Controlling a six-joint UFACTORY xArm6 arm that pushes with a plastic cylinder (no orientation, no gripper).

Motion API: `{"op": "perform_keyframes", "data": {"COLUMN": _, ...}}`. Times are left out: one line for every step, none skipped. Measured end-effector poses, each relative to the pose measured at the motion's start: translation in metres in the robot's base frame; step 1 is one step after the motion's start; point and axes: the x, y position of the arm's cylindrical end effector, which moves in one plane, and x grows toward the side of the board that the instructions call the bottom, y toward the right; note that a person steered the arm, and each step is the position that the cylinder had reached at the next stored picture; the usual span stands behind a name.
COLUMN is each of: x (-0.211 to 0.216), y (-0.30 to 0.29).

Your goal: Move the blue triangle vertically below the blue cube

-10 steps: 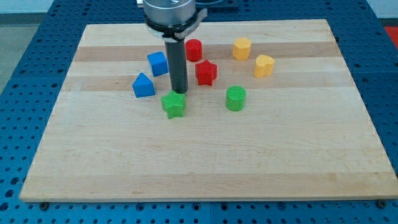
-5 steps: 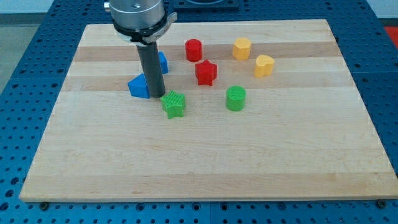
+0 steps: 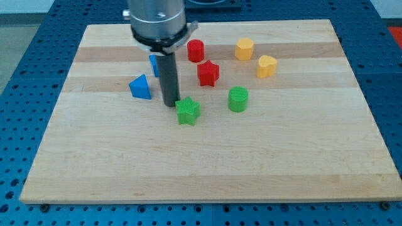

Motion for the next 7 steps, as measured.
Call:
{"op": "perform_keyframes", "data": {"x": 0.0, "y": -0.04}}
{"op": "perform_keyframes", "data": {"x": 0.0, "y": -0.089}}
{"op": "perform_keyframes", "data": {"x": -0.003, "y": -0.119}}
{"op": "perform_keyframes", "data": {"x": -0.012, "y": -0.129}}
{"op": "perform_keyframes", "data": {"x": -0.023, "y": -0.128}}
{"op": "perform_keyframes", "data": {"x": -0.023, "y": -0.129}}
{"op": "perform_keyframes", "data": {"x": -0.031, "y": -0.129}}
